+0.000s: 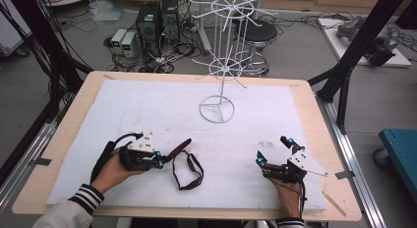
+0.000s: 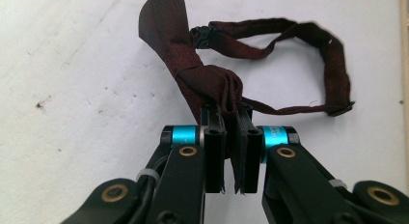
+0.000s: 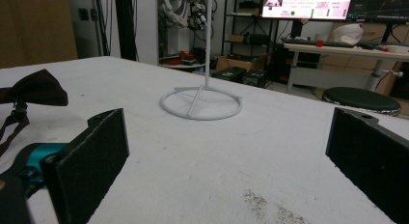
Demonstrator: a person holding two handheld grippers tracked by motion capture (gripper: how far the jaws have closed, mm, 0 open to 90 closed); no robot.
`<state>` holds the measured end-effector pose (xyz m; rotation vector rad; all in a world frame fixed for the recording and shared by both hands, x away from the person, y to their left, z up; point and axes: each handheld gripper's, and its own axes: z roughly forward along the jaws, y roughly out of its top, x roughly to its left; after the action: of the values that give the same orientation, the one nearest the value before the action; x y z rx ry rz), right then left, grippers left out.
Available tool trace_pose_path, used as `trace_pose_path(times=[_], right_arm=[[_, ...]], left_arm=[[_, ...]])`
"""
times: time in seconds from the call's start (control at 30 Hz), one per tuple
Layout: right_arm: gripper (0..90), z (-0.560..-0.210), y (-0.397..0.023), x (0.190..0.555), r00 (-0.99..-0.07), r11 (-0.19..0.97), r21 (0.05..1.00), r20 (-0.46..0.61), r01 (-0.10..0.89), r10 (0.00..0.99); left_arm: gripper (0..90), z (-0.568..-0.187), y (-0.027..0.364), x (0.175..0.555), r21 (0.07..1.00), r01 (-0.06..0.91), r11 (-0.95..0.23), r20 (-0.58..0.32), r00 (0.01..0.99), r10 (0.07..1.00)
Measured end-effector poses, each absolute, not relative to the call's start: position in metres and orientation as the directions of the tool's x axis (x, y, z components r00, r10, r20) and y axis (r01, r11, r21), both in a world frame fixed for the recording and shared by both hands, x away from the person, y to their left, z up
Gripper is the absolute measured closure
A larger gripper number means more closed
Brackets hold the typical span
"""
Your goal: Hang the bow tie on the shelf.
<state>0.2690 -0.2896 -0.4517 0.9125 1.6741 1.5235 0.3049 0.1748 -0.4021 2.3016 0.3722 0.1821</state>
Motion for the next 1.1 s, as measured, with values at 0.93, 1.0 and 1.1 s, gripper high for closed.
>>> trace_pose_path(times=[0.93, 1.0, 1.1], right_arm=[[0.6, -0.393, -0.273, 0.275, -0.684, 0.141, 0.989, -0.069, 0.049, 0.726], [0.6, -0.388, -0.270, 0.277, -0.699, 0.145, 0.987, -0.061, 0.062, 0.712], [0.6, -0.381, -0.265, 0.281, -0.735, 0.162, 0.984, -0.057, 0.072, 0.675]], left_arm=[[84.2, -0.379, 0.181, 0.304, 0.851, 0.161, -0.500, -0.054, 0.974, 0.222], [84.2, -0.375, 0.179, 0.306, 0.854, 0.147, -0.499, -0.045, 0.976, 0.211], [84.2, -0.369, 0.177, 0.308, 0.868, 0.133, -0.478, -0.041, 0.980, 0.197]])
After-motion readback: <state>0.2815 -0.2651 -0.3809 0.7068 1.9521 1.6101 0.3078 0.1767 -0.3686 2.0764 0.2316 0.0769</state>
